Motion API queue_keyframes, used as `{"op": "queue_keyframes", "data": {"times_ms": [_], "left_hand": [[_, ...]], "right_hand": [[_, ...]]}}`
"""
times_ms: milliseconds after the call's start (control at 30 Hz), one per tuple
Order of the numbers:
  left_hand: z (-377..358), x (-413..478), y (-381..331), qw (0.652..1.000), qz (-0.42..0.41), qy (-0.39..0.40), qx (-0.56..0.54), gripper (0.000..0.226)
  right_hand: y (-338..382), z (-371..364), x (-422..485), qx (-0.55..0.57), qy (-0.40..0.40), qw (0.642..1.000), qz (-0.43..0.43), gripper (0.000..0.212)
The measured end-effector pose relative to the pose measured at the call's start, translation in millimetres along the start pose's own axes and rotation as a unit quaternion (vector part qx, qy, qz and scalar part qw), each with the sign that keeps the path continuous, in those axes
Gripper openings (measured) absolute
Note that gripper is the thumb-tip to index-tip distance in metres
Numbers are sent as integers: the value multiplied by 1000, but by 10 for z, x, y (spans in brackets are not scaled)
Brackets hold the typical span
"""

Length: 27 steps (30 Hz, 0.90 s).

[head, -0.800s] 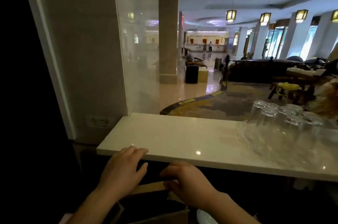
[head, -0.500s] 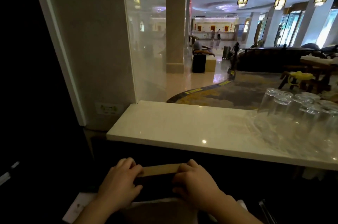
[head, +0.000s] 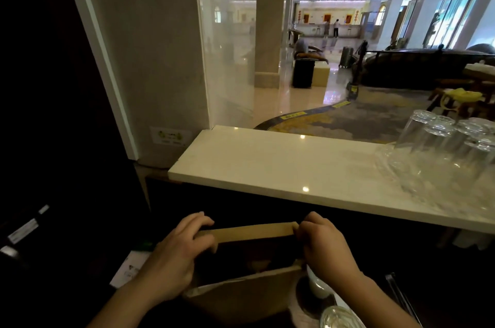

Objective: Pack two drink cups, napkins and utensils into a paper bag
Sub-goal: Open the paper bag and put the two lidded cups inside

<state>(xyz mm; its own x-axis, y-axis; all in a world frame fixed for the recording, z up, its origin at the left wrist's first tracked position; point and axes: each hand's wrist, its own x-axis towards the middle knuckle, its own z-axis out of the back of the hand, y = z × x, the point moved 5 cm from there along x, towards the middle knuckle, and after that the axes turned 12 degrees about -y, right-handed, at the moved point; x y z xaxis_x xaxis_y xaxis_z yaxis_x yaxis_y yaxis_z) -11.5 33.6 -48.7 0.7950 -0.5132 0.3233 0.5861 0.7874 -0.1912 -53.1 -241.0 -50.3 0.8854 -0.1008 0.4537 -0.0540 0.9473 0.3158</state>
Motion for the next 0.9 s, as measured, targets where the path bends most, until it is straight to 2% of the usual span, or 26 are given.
{"op": "queue_keyframes", "data": {"times_ms": [100,167,233,300,400,467,533,633,700,767,900], "left_hand": [[-15,-15,4,999,-15,29,12,38],[-43,-14,22,999,-15,42,9,49],[-110,-21,40,999,-14,50,-3,65],[-177,-30,66,999,-5,44,-16,71],[-230,-15,92,999,-6,-6,-33,55],[-253,5,114,998,-7,-40,-37,42],[-282,26,114,998,-8,-62,-26,32],[-292,62,156,993,36,-111,-9,27],[-281,103,225,987,84,-134,5,34],[-310,144,280,987,114,-117,1,48],[-448,84,280,995,93,11,-46,92]], "right_hand": [[-57,23,-41,5,-13,1000,3,22],[-67,19,-68,2,-10,1000,4,18],[-34,16,-93,-5,-7,1000,12,21],[43,35,-132,-8,13,1000,24,27],[321,139,-244,-41,4,992,122,43],[555,102,-396,-46,40,974,216,44],[694,8,-535,-48,69,958,274,40],[698,-4,-630,3,25,960,280,23],[657,46,-690,26,-13,956,290,18],[607,97,-760,28,-32,955,293,18],[526,146,-897,-5,-32,962,270,18]]}}
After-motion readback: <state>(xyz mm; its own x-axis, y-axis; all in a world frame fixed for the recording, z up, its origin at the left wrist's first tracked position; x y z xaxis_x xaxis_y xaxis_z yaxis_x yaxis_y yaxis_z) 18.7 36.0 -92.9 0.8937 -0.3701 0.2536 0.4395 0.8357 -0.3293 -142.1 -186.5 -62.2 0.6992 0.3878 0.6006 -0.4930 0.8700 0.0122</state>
